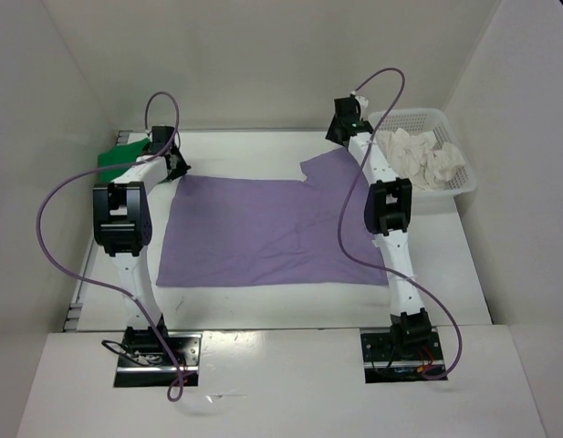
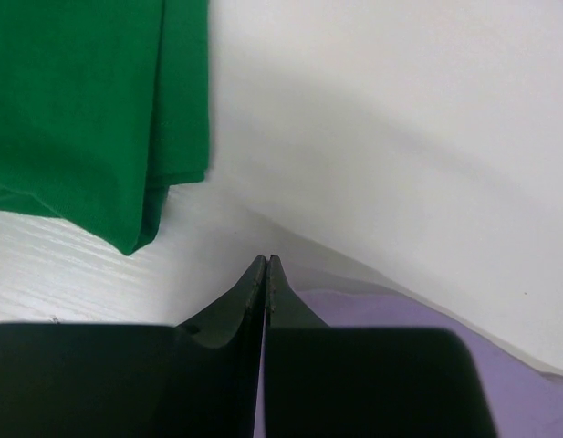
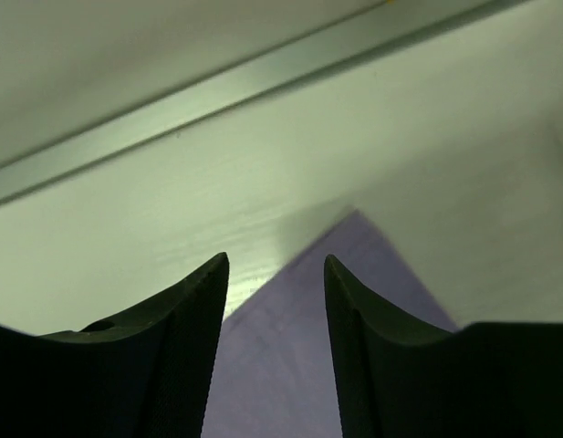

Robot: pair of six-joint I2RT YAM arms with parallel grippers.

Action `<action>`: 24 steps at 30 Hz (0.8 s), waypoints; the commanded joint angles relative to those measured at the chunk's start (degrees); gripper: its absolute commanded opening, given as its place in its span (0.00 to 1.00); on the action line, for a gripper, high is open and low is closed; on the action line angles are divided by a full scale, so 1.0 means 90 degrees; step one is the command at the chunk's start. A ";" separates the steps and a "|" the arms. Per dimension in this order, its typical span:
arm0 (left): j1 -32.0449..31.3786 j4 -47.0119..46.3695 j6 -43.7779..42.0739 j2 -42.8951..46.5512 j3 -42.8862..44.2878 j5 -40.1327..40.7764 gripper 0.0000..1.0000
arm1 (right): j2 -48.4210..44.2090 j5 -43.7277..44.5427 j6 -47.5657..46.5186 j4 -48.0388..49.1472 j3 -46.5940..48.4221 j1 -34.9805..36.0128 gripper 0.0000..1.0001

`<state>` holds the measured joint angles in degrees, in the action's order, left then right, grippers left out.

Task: Fold and stack the t-shirts
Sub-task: Grap the side of the flattened tshirt furthest away from the robot with both arms

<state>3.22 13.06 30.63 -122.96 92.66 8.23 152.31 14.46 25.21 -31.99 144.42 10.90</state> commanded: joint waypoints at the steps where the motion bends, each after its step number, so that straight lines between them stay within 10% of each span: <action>1: 0.0003 -0.0191 0.0180 0.0312 -0.0052 -0.0230 0.00 | 0.0806 0.0698 -0.0233 -0.0985 0.1937 -0.0038 0.53; 24: 0.0003 -0.0250 0.0180 0.0429 -0.0110 -0.0416 0.00 | 0.1387 0.0133 -0.0253 -0.0538 0.1844 -0.0400 0.53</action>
<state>3.22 12.75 31.81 -121.93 91.90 5.19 163.54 18.06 23.31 -37.34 158.39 7.60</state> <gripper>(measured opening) 0.004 0.538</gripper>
